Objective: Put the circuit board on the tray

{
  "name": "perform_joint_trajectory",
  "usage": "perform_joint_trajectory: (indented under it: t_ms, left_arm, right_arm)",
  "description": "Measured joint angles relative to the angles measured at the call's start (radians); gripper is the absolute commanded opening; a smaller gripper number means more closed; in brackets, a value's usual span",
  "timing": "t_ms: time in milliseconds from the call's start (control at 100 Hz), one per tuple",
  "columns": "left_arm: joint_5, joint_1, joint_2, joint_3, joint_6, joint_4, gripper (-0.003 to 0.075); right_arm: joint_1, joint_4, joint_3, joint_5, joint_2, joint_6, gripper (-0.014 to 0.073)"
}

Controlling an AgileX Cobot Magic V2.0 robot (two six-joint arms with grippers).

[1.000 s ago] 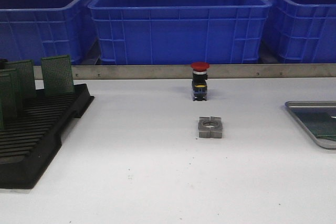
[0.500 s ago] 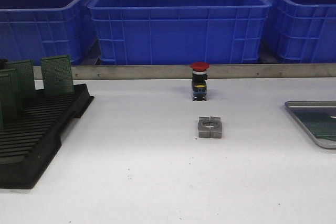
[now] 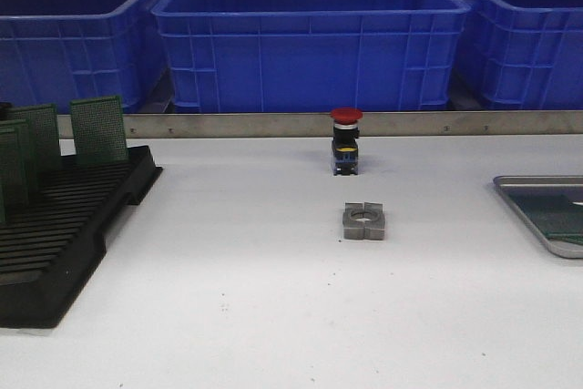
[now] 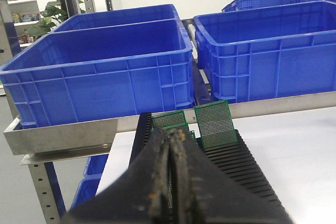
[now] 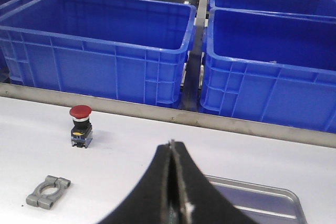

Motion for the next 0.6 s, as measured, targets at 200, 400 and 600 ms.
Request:
perform_joint_trajectory:
  t_ms: [200,400,600]
  left_arm:
    - [0.0,0.0,0.0,0.0,0.0,0.0,-0.0019]
    - [0.0,0.0,0.0,0.0,0.0,0.0,-0.0019]
    - [0.0,0.0,0.0,0.0,0.0,0.0,-0.0019]
  right_arm:
    - [0.0,-0.227,0.015,0.004,-0.018,0.229,-0.0067]
    - [0.0,-0.28,0.115,-0.013,-0.163,0.27,-0.0067]
    - [-0.037,-0.348,0.224,-0.022,-0.324,0.359,-0.0067]
